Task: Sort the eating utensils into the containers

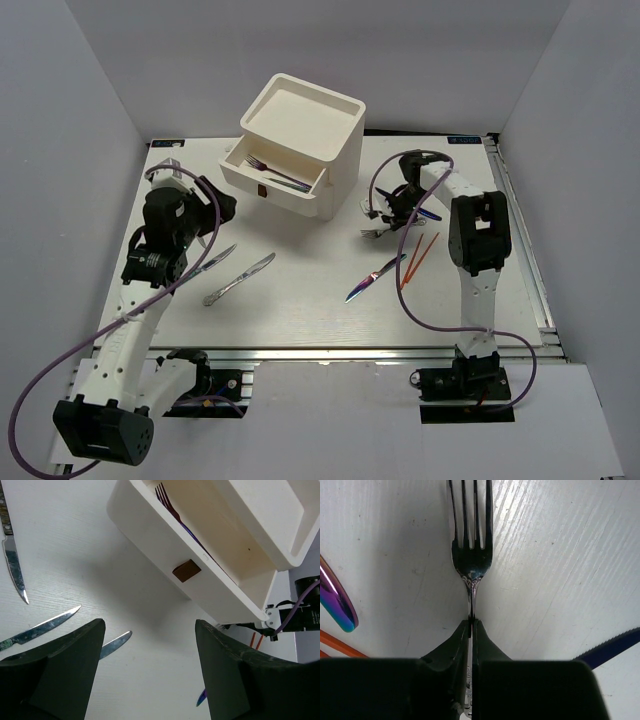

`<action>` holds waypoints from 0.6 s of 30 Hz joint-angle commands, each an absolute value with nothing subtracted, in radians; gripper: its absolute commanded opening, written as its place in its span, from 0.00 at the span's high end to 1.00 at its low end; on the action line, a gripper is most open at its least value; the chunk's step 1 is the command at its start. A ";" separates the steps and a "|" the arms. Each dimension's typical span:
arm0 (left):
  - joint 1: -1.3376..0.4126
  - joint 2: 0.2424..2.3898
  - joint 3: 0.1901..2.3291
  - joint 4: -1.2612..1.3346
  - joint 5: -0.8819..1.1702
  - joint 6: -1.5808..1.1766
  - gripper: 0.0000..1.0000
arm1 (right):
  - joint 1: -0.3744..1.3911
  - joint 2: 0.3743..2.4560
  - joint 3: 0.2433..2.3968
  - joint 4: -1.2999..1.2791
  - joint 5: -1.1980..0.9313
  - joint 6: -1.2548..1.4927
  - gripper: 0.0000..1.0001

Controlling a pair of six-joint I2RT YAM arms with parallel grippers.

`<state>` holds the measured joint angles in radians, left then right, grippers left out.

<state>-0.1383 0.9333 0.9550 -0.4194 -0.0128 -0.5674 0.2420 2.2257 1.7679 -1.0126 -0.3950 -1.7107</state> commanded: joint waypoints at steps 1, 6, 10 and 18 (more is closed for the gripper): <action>-0.130 0.908 0.943 -0.423 -0.018 -0.583 0.16 | 0.250 2.217 1.747 -0.989 -0.462 -1.657 1.00; -0.130 0.904 0.922 -0.422 -0.011 -0.607 0.16 | 0.250 2.162 1.804 -0.973 -0.569 -1.571 1.00; -0.130 0.891 0.893 -0.420 -0.012 -0.630 0.16 | 0.250 2.079 1.822 -0.982 -0.691 -1.526 1.00; -0.129 0.890 0.851 -0.408 -0.018 -0.660 0.17 | 0.278 1.887 1.875 -1.117 -0.929 -1.473 1.00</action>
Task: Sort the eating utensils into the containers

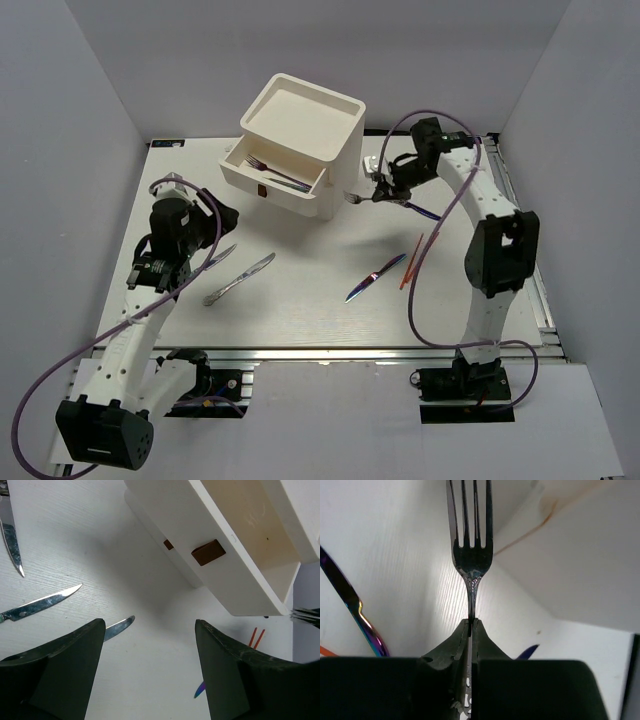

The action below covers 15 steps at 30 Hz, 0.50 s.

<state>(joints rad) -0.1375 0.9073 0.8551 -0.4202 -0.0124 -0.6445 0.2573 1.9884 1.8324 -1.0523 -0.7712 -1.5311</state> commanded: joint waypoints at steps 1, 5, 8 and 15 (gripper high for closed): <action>-0.129 0.893 0.851 -0.407 -0.018 -0.658 0.17 | 0.296 1.873 1.878 -1.112 -0.957 -1.453 1.00; -0.129 0.907 0.851 -0.399 -0.017 -0.660 0.17 | 0.374 1.807 1.885 -0.995 -1.008 -1.282 1.00; -0.129 0.916 0.850 -0.391 -0.015 -0.663 0.17 | 0.446 1.763 1.858 -0.624 -0.976 -0.856 1.00; -0.129 0.904 0.838 -0.388 -0.009 -0.687 0.17 | 0.627 1.877 1.949 -0.035 -0.552 -0.152 1.00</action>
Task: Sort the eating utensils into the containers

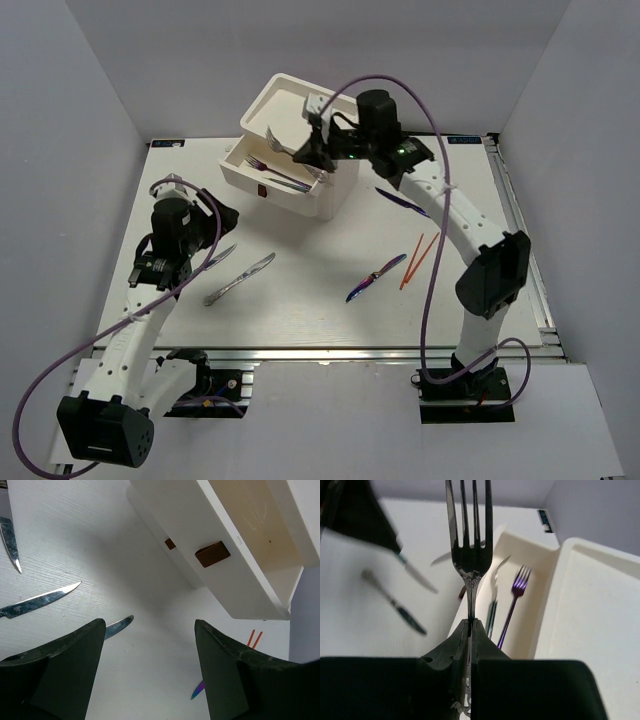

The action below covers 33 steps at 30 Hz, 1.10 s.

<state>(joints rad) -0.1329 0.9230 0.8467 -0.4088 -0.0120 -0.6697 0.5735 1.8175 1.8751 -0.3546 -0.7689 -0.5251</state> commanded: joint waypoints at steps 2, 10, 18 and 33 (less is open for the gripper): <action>-0.129 0.891 0.828 -0.387 -0.011 -0.698 0.18 | 0.658 1.928 1.991 0.024 -0.468 -0.080 1.00; -0.129 0.857 0.804 -0.379 -0.002 -0.716 0.18 | 0.696 1.960 1.885 0.187 -0.244 -0.086 1.00; -0.129 0.908 0.801 -0.322 0.067 -0.706 0.23 | 0.695 1.950 1.847 0.167 -0.310 -0.159 0.67; -0.127 0.908 0.795 -0.325 0.031 -0.698 0.76 | 0.680 1.976 1.916 -0.096 -0.965 -0.340 1.00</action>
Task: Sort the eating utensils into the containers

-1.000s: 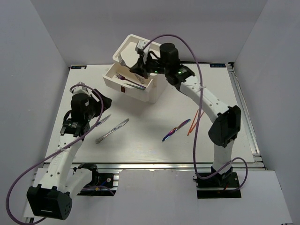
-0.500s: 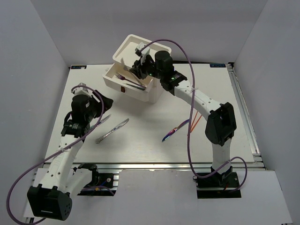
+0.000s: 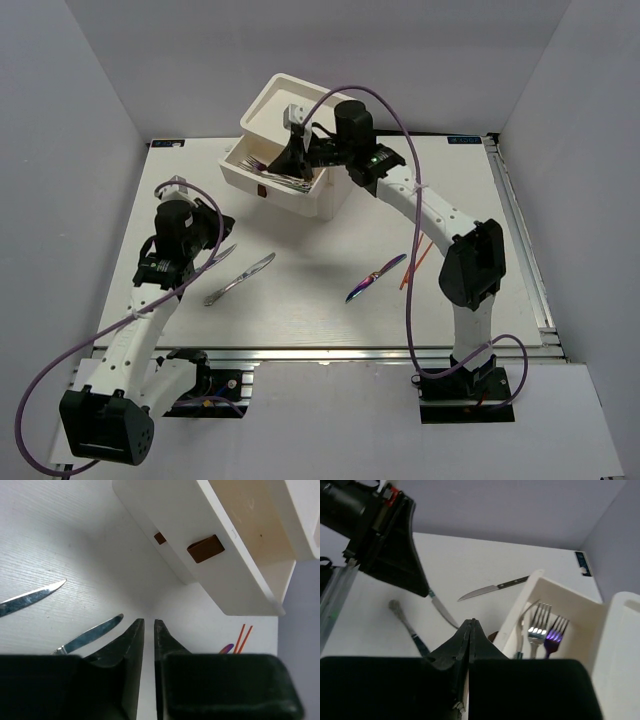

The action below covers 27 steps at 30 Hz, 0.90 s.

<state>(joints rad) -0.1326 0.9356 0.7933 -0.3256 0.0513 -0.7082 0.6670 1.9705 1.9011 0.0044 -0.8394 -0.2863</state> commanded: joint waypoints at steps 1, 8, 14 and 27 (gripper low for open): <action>-0.129 0.908 0.796 -0.328 0.028 -0.696 0.78 | 0.684 1.980 1.911 -0.121 -0.950 -0.359 1.00; -0.127 0.916 0.821 -0.365 0.014 -0.678 0.82 | 0.738 1.997 1.878 -0.250 -0.729 -0.422 1.00; -0.126 0.937 0.861 -0.399 -0.018 -0.652 0.82 | 0.778 2.020 1.875 -0.225 -0.507 -0.390 1.00; -0.123 0.965 0.885 -0.407 -0.012 -0.632 0.82 | 0.821 2.037 1.865 -0.178 -0.080 -0.452 1.00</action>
